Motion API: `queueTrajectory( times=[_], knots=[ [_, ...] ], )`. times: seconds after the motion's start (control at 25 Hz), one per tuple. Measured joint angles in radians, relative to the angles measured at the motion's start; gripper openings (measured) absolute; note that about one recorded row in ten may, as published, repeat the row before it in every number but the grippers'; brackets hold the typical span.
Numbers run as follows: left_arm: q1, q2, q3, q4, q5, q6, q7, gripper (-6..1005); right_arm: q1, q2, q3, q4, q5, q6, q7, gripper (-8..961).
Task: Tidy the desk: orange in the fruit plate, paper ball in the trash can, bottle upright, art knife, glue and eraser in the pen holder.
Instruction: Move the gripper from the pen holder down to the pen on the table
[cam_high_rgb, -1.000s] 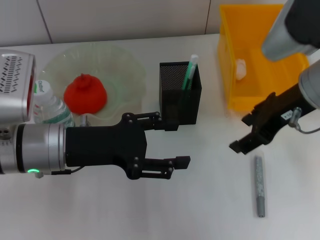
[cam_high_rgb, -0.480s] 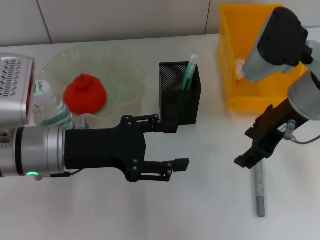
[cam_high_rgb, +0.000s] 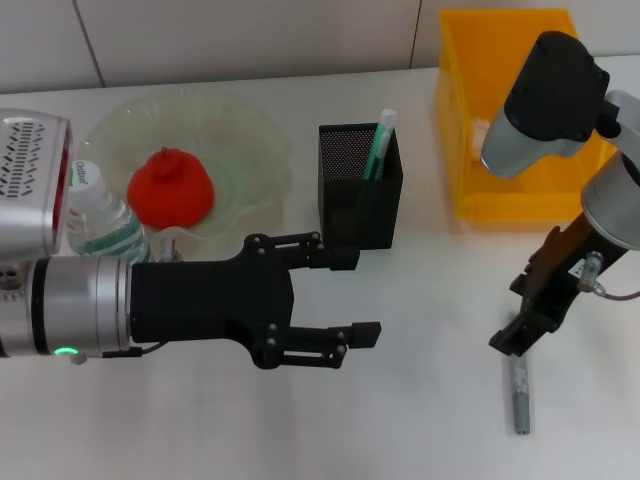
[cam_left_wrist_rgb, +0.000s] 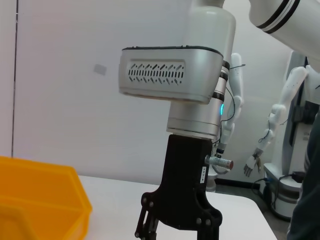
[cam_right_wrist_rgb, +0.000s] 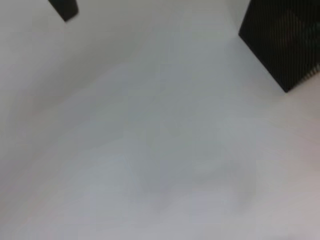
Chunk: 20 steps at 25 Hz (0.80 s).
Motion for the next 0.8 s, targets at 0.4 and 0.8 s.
queueTrajectory(
  times=[0.4, 0.8],
  knots=[
    [0.000, 0.000, 0.000, 0.000, 0.001, 0.003, 0.000, 792, 0.002, 0.000, -0.005, -0.006, -0.036, -0.029, 0.006, 761],
    [-0.001, 0.000, 0.000, 0.000, 0.002, 0.006, 0.000, 791, -0.042, 0.002, -0.015, -0.049, -0.041, -0.029, -0.221, 760]
  ],
)
